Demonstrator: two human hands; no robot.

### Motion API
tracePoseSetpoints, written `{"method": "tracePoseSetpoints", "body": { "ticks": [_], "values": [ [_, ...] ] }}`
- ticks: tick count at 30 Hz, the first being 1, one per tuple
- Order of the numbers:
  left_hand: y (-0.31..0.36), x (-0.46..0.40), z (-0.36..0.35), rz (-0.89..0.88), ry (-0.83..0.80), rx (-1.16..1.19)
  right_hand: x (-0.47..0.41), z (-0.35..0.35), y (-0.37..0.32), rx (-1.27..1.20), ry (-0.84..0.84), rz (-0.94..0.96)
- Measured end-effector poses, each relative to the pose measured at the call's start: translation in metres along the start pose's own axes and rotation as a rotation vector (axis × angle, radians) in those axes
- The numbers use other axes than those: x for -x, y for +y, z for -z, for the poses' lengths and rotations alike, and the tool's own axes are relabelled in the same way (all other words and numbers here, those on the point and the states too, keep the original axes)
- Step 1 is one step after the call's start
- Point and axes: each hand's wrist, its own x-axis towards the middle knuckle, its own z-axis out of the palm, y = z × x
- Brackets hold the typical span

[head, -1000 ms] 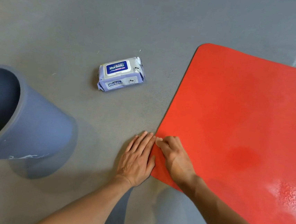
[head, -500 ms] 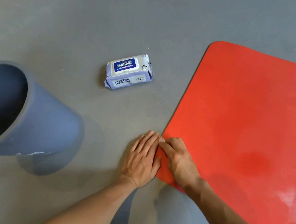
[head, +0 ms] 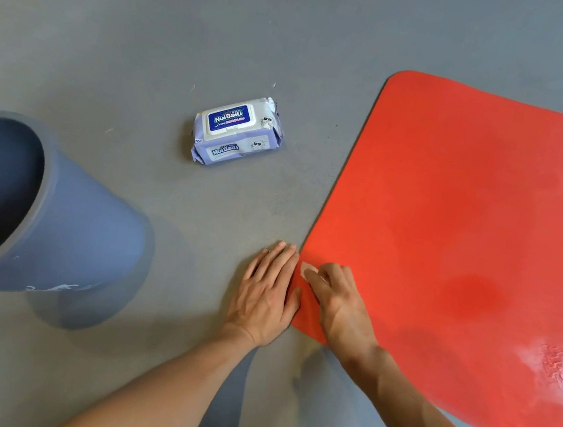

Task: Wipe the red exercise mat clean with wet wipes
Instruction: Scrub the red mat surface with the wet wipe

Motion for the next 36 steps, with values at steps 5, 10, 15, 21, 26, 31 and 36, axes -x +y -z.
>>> {"method": "tracePoseSetpoints", "body": {
  "ticks": [5,10,15,21,26,31,36],
  "values": [
    [0.002,-0.001,0.001,0.002,0.010,-0.010,-0.059,0.026,0.057,0.156,0.240,-0.184],
    [0.002,-0.002,0.001,-0.004,0.005,-0.029,-0.055,0.026,0.050,0.048,0.315,-0.360],
    [0.001,-0.001,0.001,-0.013,-0.004,-0.054,0.029,0.000,0.000,0.043,0.109,-0.069],
    [0.000,-0.003,0.002,-0.023,-0.020,-0.036,-0.013,0.049,0.073,0.195,0.291,-0.431],
    [-0.007,-0.005,0.005,-0.043,-0.081,0.042,-0.005,0.046,0.036,0.058,0.342,-0.709],
    [-0.014,-0.003,0.008,-0.141,-0.134,0.000,0.046,-0.004,-0.045,-0.224,0.133,-0.427],
    [-0.014,-0.004,0.011,-0.171,-0.178,-0.039,0.072,0.035,0.009,0.005,0.256,-0.574]
  ]
}}
